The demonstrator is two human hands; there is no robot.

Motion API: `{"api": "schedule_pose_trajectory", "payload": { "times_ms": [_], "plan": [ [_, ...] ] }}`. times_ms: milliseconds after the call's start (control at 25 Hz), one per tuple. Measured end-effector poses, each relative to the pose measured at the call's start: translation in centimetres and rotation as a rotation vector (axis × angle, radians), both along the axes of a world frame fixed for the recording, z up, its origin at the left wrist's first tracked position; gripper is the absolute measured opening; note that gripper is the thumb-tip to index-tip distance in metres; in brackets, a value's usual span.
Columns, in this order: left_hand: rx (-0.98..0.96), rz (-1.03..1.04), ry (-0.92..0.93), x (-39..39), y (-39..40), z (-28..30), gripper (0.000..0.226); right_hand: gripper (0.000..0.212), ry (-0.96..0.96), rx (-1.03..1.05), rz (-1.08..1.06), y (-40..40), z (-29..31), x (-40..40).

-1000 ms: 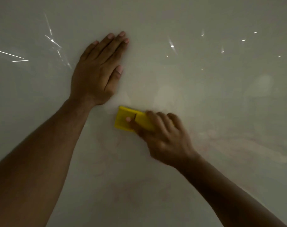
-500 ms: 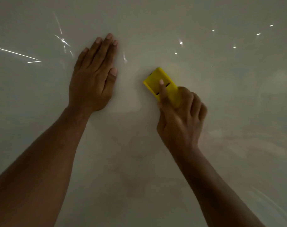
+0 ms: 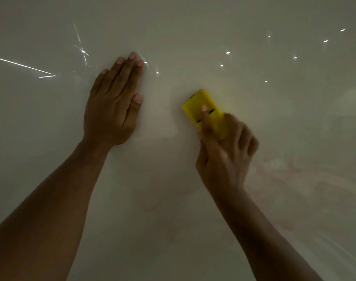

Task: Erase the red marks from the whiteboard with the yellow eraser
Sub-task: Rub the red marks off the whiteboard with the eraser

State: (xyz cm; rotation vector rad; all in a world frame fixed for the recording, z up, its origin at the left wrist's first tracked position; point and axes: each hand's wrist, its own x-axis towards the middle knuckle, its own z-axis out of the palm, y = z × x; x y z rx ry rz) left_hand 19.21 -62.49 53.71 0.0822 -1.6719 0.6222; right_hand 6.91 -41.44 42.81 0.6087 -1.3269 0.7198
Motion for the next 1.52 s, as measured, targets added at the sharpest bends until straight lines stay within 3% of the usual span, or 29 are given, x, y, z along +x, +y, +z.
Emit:
{"api": "schedule_pose_trajectory", "payload": {
  "times_ms": [120,200,320,400,480,560,640,800,880,920,1000,1080,1120,1200,1320,1400,1440,1520],
  "plan": [
    [0.008,-0.012,-0.001,0.0,-0.2,0.1,0.059,0.045,0.305,0.501,0.021,-2.4,-6.2,3.0],
    [0.01,-0.014,0.0,0.0,-0.3,0.1,0.059,0.046,0.375,0.622,-0.055,-1.4,-6.8,2.2],
    [0.007,-0.015,0.022,-0.2,-0.3,-0.1,0.059,0.04,0.073,0.149,-0.015,1.1,-2.2,-0.6],
    [0.008,-0.024,0.034,-0.2,-0.3,-0.2,0.059,0.05,-0.064,-0.099,-0.01,1.5,-0.5,-0.7],
    [0.012,-0.031,0.038,-0.2,-0.3,-0.3,0.06,0.053,0.007,-0.013,0.065,-1.0,-2.9,0.7],
    [0.014,-0.035,0.036,-0.1,-0.2,-0.3,0.062,0.052,0.218,0.325,0.069,-3.3,-7.0,3.1],
    [0.018,-0.037,0.03,0.1,-0.2,-0.3,0.062,0.055,0.269,0.446,0.0,-3.0,-8.3,3.2],
    [0.019,-0.035,0.04,0.0,-0.3,-0.5,0.063,0.054,-0.113,-0.199,-0.033,0.8,-2.4,-0.4],
    [0.008,-0.04,0.044,-0.1,-0.4,-0.5,0.063,0.049,-0.171,-0.332,-0.009,0.4,-0.8,-0.5],
    [0.004,-0.041,0.045,-0.1,-0.6,-0.5,0.062,0.047,-0.138,-0.271,0.037,-0.9,-1.1,0.2],
    [0.004,-0.034,0.043,-0.1,-0.6,-0.6,0.063,0.043,0.048,0.063,0.127,-4.4,-3.9,2.8],
    [0.01,-0.038,0.032,-0.1,-0.4,-0.6,0.063,0.044,0.243,0.416,0.107,-6.3,-7.4,5.3],
    [0.024,-0.049,0.03,-0.2,-0.3,-0.7,0.062,0.045,0.246,0.493,0.074,-6.0,-8.3,5.3],
    [0.029,-0.041,0.033,0.1,-0.1,-0.8,0.063,0.043,0.167,0.307,0.082,-3.9,-7.9,3.8],
    [0.025,-0.045,0.035,0.1,0.0,-0.7,0.067,0.04,-0.215,-0.285,0.022,1.2,-5.0,0.2],
    [0.022,-0.046,0.05,-0.3,-0.1,-0.8,0.068,0.048,-0.343,-0.516,0.037,2.4,-3.8,-1.0],
    [0.014,-0.053,0.053,-0.4,-0.1,-0.8,0.069,0.047,-0.336,-0.471,0.055,1.4,-4.0,-0.8],
    [0.006,-0.055,0.053,-0.1,-0.2,-0.8,0.07,0.037,-0.147,-0.132,0.125,-2.4,-6.6,2.1]
  ]
}}
